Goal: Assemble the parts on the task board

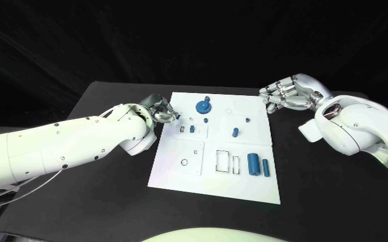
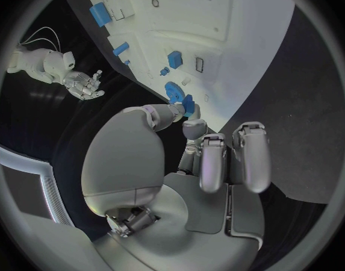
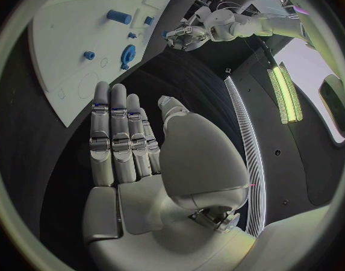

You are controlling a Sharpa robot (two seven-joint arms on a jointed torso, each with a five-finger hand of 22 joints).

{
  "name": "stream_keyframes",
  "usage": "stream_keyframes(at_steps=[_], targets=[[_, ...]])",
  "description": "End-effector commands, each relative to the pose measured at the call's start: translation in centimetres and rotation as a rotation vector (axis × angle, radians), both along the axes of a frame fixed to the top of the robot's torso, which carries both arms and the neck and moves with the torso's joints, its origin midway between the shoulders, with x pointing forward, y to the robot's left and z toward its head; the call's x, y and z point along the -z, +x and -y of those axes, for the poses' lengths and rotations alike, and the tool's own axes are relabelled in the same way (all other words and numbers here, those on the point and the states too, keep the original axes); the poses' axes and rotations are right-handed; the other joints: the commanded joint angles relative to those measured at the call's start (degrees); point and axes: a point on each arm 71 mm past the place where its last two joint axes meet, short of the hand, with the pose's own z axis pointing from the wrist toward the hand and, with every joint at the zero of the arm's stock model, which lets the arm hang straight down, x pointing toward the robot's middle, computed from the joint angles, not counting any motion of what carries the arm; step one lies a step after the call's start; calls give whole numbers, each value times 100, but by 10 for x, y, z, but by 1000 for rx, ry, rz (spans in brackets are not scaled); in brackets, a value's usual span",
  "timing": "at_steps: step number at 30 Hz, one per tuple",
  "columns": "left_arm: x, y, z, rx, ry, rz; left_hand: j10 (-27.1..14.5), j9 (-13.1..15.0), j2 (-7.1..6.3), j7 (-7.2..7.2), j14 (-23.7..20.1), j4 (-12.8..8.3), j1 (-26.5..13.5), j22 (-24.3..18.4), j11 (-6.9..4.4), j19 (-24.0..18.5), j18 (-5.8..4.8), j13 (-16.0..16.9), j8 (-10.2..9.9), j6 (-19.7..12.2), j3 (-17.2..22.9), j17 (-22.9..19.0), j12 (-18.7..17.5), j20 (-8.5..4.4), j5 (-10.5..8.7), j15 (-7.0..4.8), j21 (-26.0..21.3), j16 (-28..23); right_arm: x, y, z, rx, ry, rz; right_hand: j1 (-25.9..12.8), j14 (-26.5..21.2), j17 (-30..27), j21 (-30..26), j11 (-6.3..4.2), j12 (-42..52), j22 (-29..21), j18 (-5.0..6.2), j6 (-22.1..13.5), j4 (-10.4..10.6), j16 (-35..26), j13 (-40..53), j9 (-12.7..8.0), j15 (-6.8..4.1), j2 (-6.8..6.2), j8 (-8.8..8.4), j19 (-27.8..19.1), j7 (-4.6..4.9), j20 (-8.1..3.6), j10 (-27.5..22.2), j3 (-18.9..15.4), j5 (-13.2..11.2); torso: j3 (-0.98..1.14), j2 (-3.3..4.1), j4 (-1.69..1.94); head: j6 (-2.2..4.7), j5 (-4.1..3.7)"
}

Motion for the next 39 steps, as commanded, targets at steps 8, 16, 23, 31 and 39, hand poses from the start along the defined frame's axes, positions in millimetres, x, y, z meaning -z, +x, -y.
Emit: stream_keyframes(at_steps=[8,16,23,31,39], targets=[[17,-1,6,-43,-56,-107,102,1234,12,-178,546,-441,-71,404,-12,100,-41,121,236,217,460,1340,74,-34,7,-34,42,38,-1,0,-2,-3,3,2,-63,7,-6,-39,23,15,-5,37,-22,15,-7,8,7,20,-10,-26,28,8,14,3,-17,36,-1,-2,-8,-47,-33],[24,-2,8,-56,-77,-165,151,1237,-1,-188,546,-456,-94,399,-20,99,-40,193,237,238,475,1340,103,-39,6,-40,39,38,-1,0,-1,-3,3,1,-63,7,-6,-39,23,15,-5,37,-22,15,-7,8,7,20,-10,-26,28,8,14,3,-17,36,6,-3,-4,-69,-52],[28,1,9,-58,-73,-182,154,1238,-5,-189,546,-460,-99,406,-22,102,-42,195,237,241,477,1340,104,-40,6,-41,43,38,-1,0,-2,-4,4,1,-67,5,-6,-42,22,16,-12,38,-22,11,-7,10,8,20,-4,-25,29,7,15,0,-17,45,1,0,0,-74,-51],[29,2,9,-59,-67,-183,154,1238,-9,-191,545,-466,-104,406,-24,103,-42,191,236,244,481,1339,101,-41,6,-43,44,37,-1,0,-2,-5,4,0,-67,5,-6,-42,22,16,-12,38,-22,11,-7,10,8,20,-4,-25,29,7,15,0,-17,45,4,2,-10,-65,-40],[30,3,10,-53,-53,-184,146,1239,-12,-192,546,-469,-106,410,-25,105,-43,174,236,245,482,1339,93,-42,5,-44,46,37,-1,0,-3,-6,5,0,-67,5,-6,-42,22,16,-12,38,-22,11,-7,10,8,20,-4,-25,29,7,15,0,-17,45,9,3,-3,-76,-49]])
